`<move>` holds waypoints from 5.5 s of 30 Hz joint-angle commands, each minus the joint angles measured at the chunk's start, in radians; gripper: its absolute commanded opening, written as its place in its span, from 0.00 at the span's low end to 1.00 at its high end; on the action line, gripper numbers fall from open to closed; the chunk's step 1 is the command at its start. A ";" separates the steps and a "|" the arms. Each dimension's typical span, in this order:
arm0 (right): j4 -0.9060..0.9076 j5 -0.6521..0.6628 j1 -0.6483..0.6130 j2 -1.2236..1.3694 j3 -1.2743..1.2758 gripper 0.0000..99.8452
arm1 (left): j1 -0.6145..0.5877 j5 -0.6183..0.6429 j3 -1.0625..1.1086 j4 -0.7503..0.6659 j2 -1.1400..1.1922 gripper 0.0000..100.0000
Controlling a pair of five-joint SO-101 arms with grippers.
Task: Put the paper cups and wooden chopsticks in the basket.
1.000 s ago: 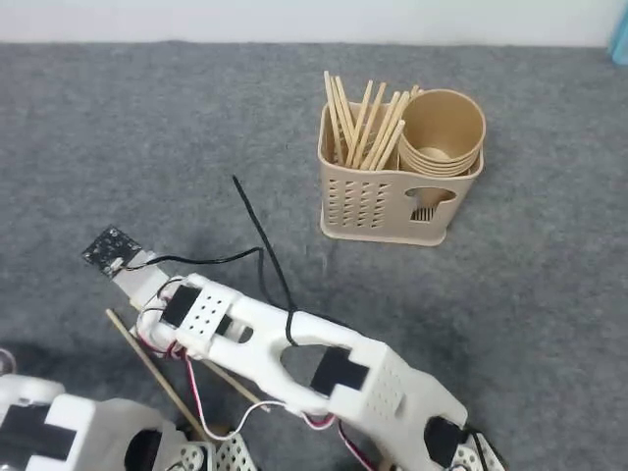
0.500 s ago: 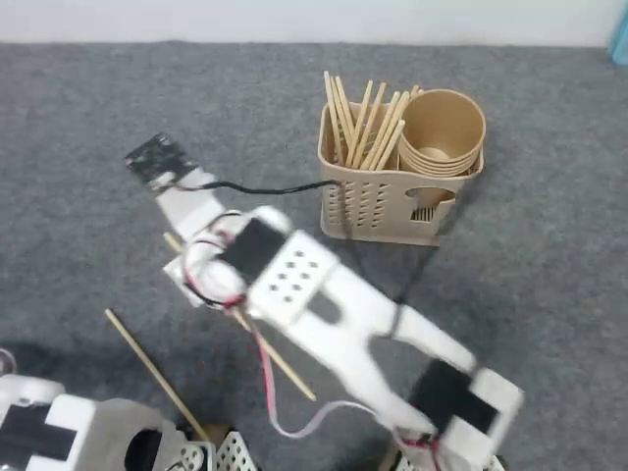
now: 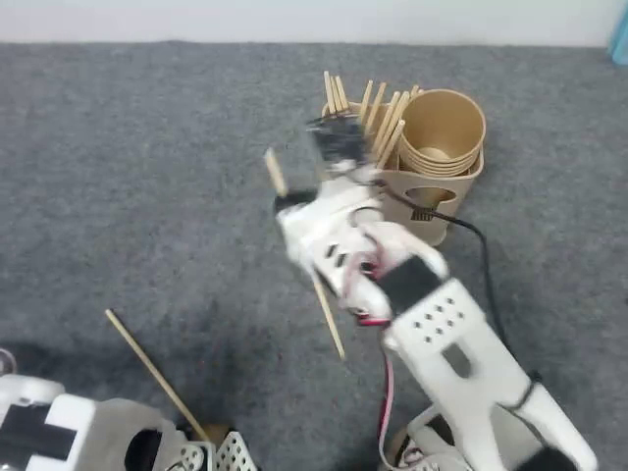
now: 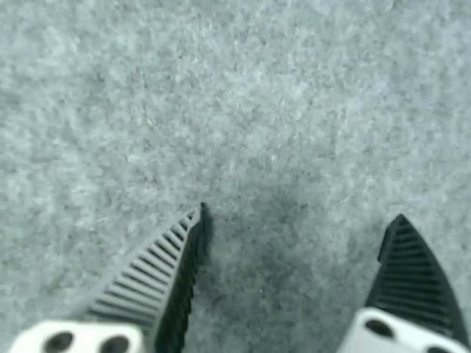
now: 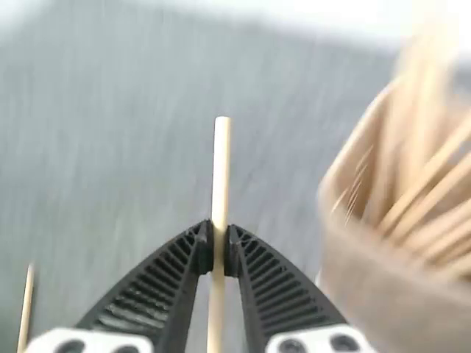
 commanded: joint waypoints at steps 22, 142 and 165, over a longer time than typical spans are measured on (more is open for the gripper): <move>-1.205 0.097 0.306 -0.097 0.186 0.01 | -0.018 -0.011 0.044 0.000 0.017 0.36; 0.521 -0.086 -0.550 1.185 -1.142 0.01 | -0.066 -0.018 -0.099 0.008 0.005 0.36; 0.736 0.057 -0.275 0.633 -0.690 0.01 | 0.641 -0.212 -0.364 0.898 0.003 0.36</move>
